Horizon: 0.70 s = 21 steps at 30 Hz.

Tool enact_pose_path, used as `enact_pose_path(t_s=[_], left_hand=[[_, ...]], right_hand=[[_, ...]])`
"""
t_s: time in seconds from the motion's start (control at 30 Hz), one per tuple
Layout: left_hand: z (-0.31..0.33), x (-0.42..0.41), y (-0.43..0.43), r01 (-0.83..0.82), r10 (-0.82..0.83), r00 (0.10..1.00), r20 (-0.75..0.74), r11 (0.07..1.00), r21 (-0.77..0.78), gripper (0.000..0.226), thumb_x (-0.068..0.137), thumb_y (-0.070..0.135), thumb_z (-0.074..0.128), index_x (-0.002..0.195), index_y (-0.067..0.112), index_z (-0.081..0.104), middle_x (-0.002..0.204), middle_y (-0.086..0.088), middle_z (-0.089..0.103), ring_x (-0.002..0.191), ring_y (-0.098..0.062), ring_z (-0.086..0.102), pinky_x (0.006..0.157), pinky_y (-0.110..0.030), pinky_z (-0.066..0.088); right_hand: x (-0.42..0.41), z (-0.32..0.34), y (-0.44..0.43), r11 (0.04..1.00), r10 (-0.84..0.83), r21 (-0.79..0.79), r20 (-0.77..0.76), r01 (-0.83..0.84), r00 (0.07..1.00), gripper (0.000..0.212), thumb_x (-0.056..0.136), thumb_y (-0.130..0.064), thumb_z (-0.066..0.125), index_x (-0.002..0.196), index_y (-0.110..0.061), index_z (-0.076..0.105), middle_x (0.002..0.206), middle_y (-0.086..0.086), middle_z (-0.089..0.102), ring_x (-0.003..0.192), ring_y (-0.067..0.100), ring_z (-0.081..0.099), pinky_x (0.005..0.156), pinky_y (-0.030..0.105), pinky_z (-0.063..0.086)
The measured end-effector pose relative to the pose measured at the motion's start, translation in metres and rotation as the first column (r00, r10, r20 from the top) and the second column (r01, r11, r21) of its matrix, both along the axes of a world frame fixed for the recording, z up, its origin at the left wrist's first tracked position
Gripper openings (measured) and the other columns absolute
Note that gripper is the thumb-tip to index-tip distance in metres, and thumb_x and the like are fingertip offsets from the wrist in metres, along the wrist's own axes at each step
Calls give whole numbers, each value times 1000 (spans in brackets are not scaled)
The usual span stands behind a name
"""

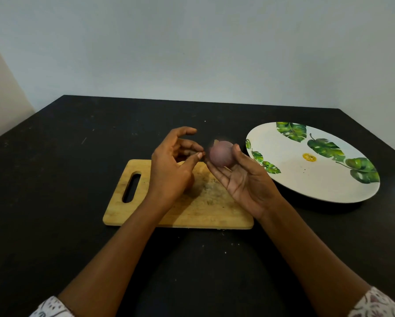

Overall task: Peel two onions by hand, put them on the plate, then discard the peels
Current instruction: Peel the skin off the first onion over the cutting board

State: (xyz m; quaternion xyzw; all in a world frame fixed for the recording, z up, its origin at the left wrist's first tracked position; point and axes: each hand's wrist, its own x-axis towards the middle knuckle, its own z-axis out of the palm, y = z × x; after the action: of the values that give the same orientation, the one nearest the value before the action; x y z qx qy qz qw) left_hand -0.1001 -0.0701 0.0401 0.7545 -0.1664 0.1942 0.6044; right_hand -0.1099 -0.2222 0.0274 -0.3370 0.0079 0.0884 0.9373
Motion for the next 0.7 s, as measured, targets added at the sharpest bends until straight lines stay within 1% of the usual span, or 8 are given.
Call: enact_pose_path(t_s=[0.1,0.17,0.3,0.37,0.47,0.6,0.7], left_hand=[[0,0,0,-43,43,999,-19,999,1,46,74,6,75,111,24,54,81,3,63,74,-5,63,70,-14,51],[1,-1,0,-47,47,999,-26,999,-14,46,74,8,75,112,22,54,78,2,62,72,-7,62,67,-14,51],[4,-3,0,14,-18,998,-61,997,-78,48,76,9,73,118,19,52,87,1,68,82,-5,66,75,-16,53],[5,-4,-1,38,-45,996,-74,995,-96,47,77,8,72,118,18,53,89,2,70,85,-4,67,75,-15,52],[6,-5,0,45,-58,993,-101,992,-121,46,76,6,73,116,17,54,85,4,71,83,-3,68,73,-12,51],[7,-4,0,49,-71,989,-133,985,-163,47,76,2,71,115,18,51,79,4,71,80,-4,68,70,-13,51],[6,-4,-2,66,-90,986,-143,983,-170,46,80,-4,66,116,17,47,79,3,69,79,-3,67,70,-13,51]], right_hand=[[-1,-1,1,999,21,-24,28,-21,999,41,86,-16,56,122,2,53,124,20,62,109,33,65,89,38,56],[-1,-2,1,999,27,-44,33,-25,999,38,85,-15,55,120,2,55,122,19,64,111,33,64,92,39,55],[-1,-3,1,993,46,-114,34,-42,998,44,85,-18,56,126,0,55,127,18,62,113,31,63,96,41,52],[-2,-2,1,990,60,-130,36,-55,998,46,84,-17,56,128,0,55,127,18,61,111,28,65,96,41,52],[-2,-2,1,992,78,-108,50,-72,996,47,84,-15,56,128,1,54,127,20,60,109,26,65,92,38,55],[-2,-1,2,990,92,-110,51,-86,994,41,85,-14,55,123,1,57,130,22,58,112,29,64,91,38,55],[-3,-2,4,989,88,-121,33,-83,996,42,85,-14,54,124,1,57,131,23,57,112,30,63,89,38,56]])
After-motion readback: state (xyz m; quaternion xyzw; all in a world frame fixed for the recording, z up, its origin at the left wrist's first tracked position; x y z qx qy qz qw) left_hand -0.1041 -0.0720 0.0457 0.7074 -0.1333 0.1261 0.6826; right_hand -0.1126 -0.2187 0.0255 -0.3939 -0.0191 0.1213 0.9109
